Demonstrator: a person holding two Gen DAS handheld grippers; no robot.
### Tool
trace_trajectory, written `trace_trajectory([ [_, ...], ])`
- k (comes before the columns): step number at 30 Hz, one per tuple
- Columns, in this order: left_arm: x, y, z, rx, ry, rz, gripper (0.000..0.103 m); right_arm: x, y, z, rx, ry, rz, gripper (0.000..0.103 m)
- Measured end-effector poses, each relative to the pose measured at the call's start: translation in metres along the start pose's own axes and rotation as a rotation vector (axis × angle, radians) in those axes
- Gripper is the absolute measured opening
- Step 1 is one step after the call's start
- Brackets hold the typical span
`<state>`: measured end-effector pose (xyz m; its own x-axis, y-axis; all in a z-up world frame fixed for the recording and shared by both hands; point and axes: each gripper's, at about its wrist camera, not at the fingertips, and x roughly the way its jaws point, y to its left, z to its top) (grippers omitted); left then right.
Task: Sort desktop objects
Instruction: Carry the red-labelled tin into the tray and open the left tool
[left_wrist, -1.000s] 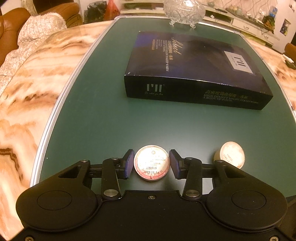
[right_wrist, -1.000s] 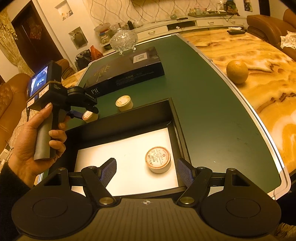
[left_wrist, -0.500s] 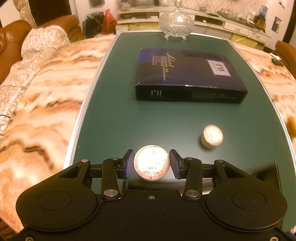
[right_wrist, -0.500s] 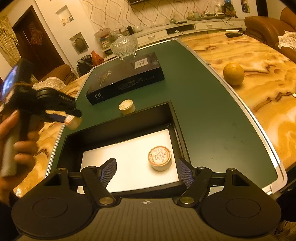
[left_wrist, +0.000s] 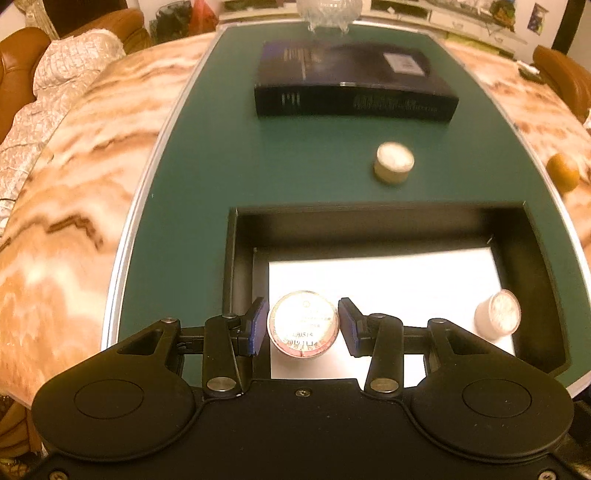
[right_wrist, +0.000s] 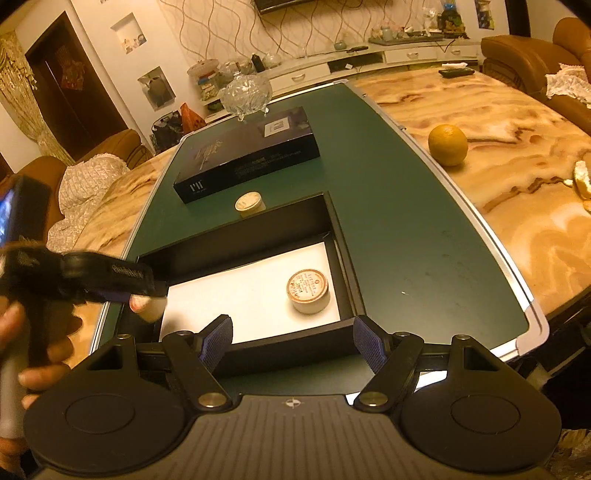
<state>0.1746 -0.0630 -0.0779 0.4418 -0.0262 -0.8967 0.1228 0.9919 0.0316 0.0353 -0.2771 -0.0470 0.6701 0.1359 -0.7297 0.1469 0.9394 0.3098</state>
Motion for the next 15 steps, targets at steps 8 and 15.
trace_trajectory([
  [8,0.013,-0.003,-0.009,0.007,0.021,0.032,0.041,0.001,-0.002,0.000,0.004,0.004,0.008,0.075],
  [15,0.021,-0.002,-0.011,-0.002,0.029,0.032,0.041,0.006,0.005,0.001,-0.013,0.010,0.017,0.075],
])
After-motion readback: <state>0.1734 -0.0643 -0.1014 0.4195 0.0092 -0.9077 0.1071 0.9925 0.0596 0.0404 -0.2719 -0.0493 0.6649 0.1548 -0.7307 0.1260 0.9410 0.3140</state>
